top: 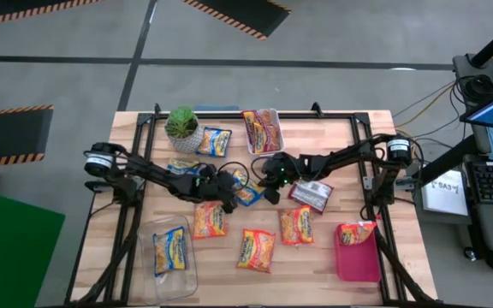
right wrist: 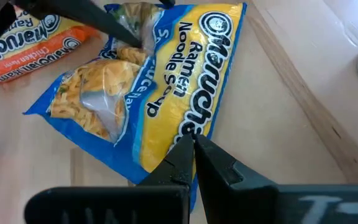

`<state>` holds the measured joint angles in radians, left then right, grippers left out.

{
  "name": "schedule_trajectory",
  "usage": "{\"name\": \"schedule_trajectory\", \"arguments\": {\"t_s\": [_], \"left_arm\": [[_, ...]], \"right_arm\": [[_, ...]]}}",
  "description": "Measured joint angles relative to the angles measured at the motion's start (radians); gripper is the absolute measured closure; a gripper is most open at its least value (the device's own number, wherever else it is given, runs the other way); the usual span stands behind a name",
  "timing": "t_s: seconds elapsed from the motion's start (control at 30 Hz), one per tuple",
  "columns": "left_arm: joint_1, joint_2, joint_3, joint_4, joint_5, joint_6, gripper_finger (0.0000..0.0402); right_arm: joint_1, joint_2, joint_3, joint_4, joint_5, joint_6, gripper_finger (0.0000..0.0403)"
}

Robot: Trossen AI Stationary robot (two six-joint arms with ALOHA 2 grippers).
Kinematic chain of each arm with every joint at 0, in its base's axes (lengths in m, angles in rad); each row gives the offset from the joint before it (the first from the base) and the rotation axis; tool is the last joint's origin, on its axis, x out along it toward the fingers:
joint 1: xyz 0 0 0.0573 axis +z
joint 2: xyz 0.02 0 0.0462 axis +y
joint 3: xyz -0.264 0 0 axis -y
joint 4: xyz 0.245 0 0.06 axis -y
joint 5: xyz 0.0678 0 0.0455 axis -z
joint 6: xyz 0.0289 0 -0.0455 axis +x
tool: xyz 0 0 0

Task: Sort Maruchan noodles
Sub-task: Put the right blue noodle pack into the transparent bin

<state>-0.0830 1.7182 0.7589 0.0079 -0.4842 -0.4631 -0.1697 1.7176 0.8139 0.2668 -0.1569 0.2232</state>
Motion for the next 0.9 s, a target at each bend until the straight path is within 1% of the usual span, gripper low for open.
{"name": "schedule_trajectory", "arguments": {"t_s": [0.1,0.23,0.27,0.3,0.4,0.53,0.63,0.73,0.9], "left_arm": [[0.000,0.001,0.000,-0.004,0.002,0.026,0.0285],[-0.001,0.000,0.000,-0.007,0.000,0.039,0.0372],[-0.001,-0.001,0.000,-0.007,0.001,0.040,0.0385],[-0.002,-0.005,0.000,-0.007,0.001,0.042,0.0391],[-0.014,-0.031,0.000,-0.011,0.000,0.087,0.0391],[-0.033,-0.109,0.000,-0.009,-0.021,0.163,0.0399],[-0.057,-0.187,0.000,-0.006,-0.048,0.279,0.0400],[-0.095,-0.256,0.000,0.004,-0.051,0.410,0.0400],[-0.141,-0.341,0.000,0.066,-0.056,0.502,0.0401]], "right_arm": [[0.006,-0.001,0.000,0.000,0.000,-0.014,0.0394],[0.006,-0.021,-0.001,-0.002,0.000,-0.031,0.0394],[0.006,-0.033,-0.001,-0.008,0.000,-0.036,0.0394],[0.006,-0.047,-0.001,-0.017,0.000,-0.042,0.0394],[0.006,-0.107,-0.001,-0.060,0.001,-0.064,0.0394],[0.006,-0.221,-0.001,-0.124,0.001,-0.115,0.0394],[0.006,-0.321,-0.003,-0.152,0.003,-0.160,0.0394],[0.006,-0.424,-0.009,-0.150,0.003,-0.207,0.0394],[0.006,-0.559,-0.014,-0.150,0.003,-0.265,0.0394]]}}
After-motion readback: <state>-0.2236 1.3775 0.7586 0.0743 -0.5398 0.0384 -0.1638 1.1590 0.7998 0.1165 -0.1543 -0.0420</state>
